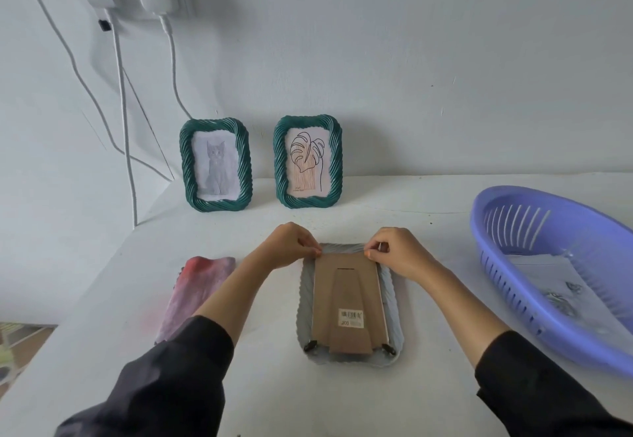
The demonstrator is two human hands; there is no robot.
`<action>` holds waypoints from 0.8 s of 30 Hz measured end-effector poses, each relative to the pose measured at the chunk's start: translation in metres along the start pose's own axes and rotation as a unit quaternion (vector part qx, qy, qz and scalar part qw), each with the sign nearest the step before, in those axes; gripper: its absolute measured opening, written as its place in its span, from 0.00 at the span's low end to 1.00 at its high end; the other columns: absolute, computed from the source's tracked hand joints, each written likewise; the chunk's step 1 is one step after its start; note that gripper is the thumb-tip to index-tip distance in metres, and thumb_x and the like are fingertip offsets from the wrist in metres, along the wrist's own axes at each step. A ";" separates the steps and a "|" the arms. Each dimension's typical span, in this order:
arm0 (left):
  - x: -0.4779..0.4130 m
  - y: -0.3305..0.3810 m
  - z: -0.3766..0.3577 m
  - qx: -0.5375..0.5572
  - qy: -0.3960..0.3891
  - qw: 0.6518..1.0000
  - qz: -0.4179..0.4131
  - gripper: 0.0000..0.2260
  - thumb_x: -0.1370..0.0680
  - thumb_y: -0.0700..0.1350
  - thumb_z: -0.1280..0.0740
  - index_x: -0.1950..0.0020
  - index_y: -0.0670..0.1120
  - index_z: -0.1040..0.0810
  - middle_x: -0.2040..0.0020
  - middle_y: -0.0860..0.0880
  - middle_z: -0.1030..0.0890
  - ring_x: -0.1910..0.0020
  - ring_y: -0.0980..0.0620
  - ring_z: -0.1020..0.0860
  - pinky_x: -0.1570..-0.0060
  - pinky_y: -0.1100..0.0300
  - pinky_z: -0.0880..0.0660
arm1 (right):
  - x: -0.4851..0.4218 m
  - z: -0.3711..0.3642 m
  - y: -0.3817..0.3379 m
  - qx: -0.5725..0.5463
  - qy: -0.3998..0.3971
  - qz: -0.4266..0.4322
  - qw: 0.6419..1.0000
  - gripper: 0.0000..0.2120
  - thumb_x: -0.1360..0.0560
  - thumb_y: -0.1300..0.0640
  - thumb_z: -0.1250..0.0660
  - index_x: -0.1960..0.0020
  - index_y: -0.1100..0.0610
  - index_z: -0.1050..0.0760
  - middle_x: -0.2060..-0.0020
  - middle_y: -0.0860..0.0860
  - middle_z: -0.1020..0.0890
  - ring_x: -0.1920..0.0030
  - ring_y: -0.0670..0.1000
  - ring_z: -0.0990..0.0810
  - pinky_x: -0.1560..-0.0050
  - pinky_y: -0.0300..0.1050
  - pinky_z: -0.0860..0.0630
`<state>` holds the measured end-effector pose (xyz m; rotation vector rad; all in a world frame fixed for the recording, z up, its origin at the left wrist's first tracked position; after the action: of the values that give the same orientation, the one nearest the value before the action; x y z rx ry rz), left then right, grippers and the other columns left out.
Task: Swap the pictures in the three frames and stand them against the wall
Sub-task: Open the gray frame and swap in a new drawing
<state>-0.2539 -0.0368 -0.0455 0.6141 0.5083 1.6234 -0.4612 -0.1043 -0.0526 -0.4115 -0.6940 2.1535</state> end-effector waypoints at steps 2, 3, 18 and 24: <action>-0.003 -0.001 0.000 -0.002 -0.005 1.000 0.000 0.07 0.28 0.43 0.28 0.52 0.42 0.16 0.56 0.45 0.16 0.58 0.55 0.23 0.58 0.69 0.28 | -0.002 0.000 0.002 0.000 -0.005 0.009 1.000 0.04 0.27 0.61 0.33 0.55 0.60 0.19 0.59 0.49 0.21 0.64 0.41 0.28 0.64 0.30 0.33; -0.004 0.000 0.000 -0.005 -0.004 1.000 0.000 0.07 0.28 0.42 0.29 0.52 0.42 0.16 0.58 0.46 0.17 0.60 0.56 0.24 0.60 0.70 0.29 | -0.003 -0.001 0.002 0.003 -0.007 0.015 1.000 0.04 0.27 0.61 0.33 0.56 0.60 0.20 0.60 0.50 0.21 0.65 0.41 0.29 0.64 0.31 0.33; 0.000 -0.007 -0.020 0.063 0.084 0.994 0.018 0.06 0.25 0.44 0.32 0.50 0.49 0.26 0.63 0.51 0.25 0.65 0.54 0.29 0.64 0.64 0.33 | 0.001 -0.016 0.009 -0.064 0.088 0.012 0.994 0.08 0.25 0.58 0.35 0.46 0.57 0.24 0.63 0.50 0.27 0.67 0.45 0.31 0.58 0.43 0.30; 0.026 -0.009 -0.031 0.114 0.122 0.986 0.018 0.10 0.27 0.42 0.30 0.46 0.45 0.21 0.45 0.48 0.30 0.46 0.51 0.29 0.45 0.63 0.33 | 0.048 -0.020 0.006 -0.006 0.130 0.024 0.991 0.11 0.25 0.55 0.34 0.44 0.55 0.23 0.51 0.50 0.31 0.49 0.48 0.30 0.51 0.41 0.32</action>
<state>-0.2699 -0.0093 -0.0724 0.5980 0.8777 1.6986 -0.4843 -0.0631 -0.0749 -0.7079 -0.5537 2.0906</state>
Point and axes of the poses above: each hand's wrist, its own x-axis away from the middle knuckle, its own z-axis out of the back of the hand, y = z × x, the point moved 2 cm from there along -x, towards the middle knuckle
